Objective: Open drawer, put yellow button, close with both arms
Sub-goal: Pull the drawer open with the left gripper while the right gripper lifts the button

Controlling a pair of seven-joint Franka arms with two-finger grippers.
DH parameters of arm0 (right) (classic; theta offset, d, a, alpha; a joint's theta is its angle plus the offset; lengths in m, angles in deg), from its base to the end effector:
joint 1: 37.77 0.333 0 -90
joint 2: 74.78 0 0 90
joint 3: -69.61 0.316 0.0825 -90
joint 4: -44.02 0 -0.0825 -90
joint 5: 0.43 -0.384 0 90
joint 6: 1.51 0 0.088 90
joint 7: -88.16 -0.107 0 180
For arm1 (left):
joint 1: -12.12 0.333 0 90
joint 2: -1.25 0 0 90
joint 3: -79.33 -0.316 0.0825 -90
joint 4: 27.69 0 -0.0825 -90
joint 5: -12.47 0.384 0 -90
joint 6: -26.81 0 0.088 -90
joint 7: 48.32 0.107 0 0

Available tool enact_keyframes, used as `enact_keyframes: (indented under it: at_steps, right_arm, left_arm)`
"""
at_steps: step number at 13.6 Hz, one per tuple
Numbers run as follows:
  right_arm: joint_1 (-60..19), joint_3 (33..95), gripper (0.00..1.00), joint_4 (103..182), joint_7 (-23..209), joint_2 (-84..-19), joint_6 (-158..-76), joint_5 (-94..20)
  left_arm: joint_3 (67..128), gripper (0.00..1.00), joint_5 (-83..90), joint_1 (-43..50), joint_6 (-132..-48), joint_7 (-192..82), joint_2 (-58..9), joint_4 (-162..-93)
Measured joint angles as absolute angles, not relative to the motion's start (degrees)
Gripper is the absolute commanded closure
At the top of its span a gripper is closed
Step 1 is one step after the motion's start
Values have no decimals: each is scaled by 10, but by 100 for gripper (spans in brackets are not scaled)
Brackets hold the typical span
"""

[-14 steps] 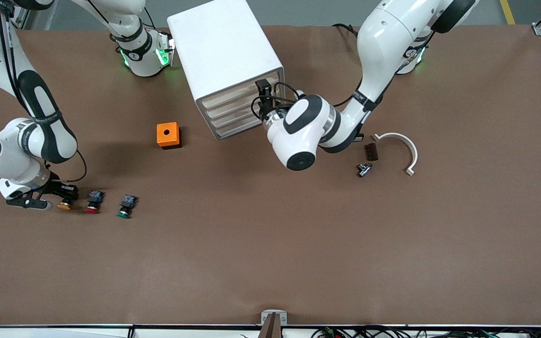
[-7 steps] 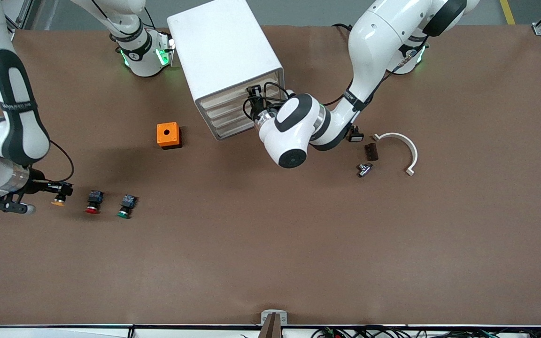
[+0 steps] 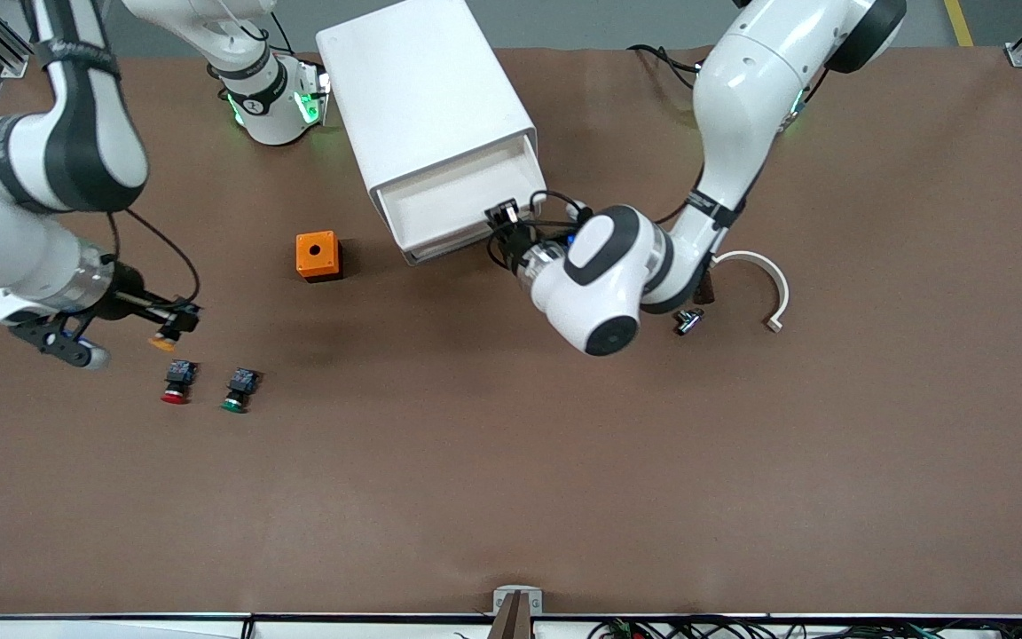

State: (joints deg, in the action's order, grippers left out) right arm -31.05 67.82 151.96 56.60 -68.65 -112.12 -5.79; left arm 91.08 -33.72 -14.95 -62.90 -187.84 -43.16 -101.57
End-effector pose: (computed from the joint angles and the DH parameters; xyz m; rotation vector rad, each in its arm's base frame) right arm 0.5788 0.0569 0.4453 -2.9830 0.7621 0.1283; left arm 0.5214 -0.4736 0.3036 -1.3100 -2.0235 1.2612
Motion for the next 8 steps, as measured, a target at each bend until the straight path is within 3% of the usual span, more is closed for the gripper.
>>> enact_keyframes:
  at_steps: [2,3,5,6,8]
  right_arm:
    - [-259,679,100,1520,465,-695,-1120,-64]
    - [-231,679,100,1520,415,-697,-1120,-67]
    - [-177,679,100,1518,317,-699,-1123,-70]
    - [-149,680,100,1515,270,-700,-1124,-70]
    - [-97,680,100,1508,189,-702,-1128,-70]
  left_arm:
    - [902,96,-337,-137,-631,-1866,-432,-1009]
    - [897,70,-337,-136,-635,-1861,-432,-1005]
    - [887,6,-337,-136,-652,-1838,-432,-998]
    - [882,0,-337,-134,-660,-1825,-432,-997]
    - [878,0,-337,-121,-664,-1815,-432,-995]
